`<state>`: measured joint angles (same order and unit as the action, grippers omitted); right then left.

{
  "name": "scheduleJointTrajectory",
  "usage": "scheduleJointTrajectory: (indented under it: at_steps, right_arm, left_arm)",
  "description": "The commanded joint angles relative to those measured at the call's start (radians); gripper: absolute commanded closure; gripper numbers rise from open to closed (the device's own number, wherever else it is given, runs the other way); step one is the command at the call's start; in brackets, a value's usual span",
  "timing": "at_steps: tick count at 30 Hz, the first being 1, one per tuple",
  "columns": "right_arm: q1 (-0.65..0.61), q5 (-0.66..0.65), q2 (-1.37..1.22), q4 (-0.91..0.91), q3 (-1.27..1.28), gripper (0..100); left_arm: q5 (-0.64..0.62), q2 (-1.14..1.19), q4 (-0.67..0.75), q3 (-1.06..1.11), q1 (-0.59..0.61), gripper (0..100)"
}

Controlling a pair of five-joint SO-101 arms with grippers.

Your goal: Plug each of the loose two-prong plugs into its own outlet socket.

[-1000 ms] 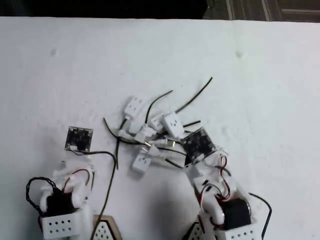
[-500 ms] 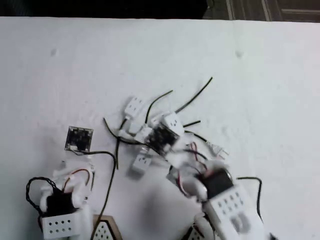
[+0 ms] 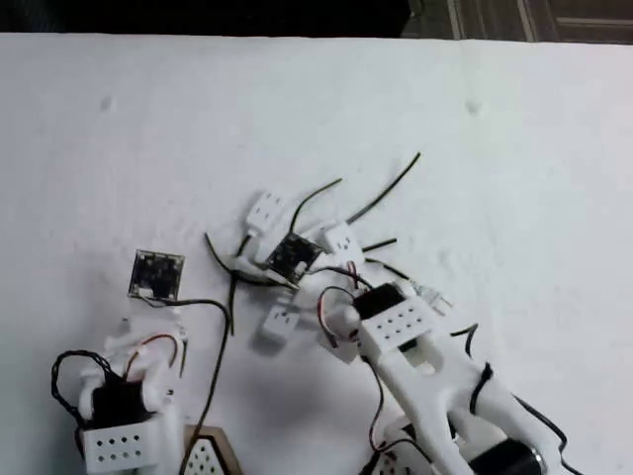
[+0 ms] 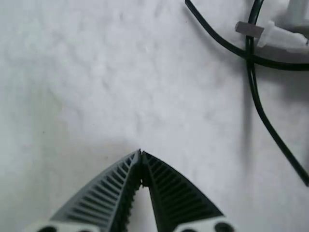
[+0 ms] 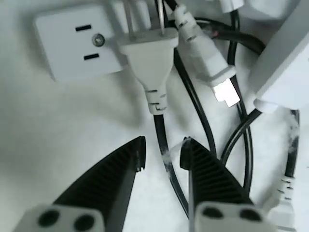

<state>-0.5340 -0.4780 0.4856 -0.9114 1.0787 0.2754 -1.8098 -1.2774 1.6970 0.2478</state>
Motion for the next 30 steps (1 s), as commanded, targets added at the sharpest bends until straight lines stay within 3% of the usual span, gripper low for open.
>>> scheduleJointTrajectory:
  at_steps: [1, 6, 13, 16, 22, 30]
  right_arm:
    - [-0.007, -0.002, -0.042, 0.047, -0.04, 87.5]
    - [-0.002, -0.009, -0.091, 0.051, -0.049, 98.7]
    - [0.039, -0.012, 0.025, -0.134, -0.157, 98.1]
    - [0.036, -0.071, 0.113, -0.275, -0.222, 98.1]
    - [0.093, -0.338, 0.251, -0.498, -0.342, 98.1]
    - [0.306, -0.922, 0.271, -0.498, -0.359, 98.1]
  left_arm:
    - [0.009, -0.002, -0.003, -0.005, 0.008, 98]
    - [0.009, -0.002, -0.003, -0.005, 0.008, 98]
    - [0.009, -0.002, -0.003, -0.005, 0.008, 98]
    - [0.009, -0.002, -0.003, -0.005, 0.008, 98]
    - [0.008, -0.002, -0.003, -0.005, 0.008, 98]
    - [0.008, -0.002, -0.003, -0.005, 0.008, 98]
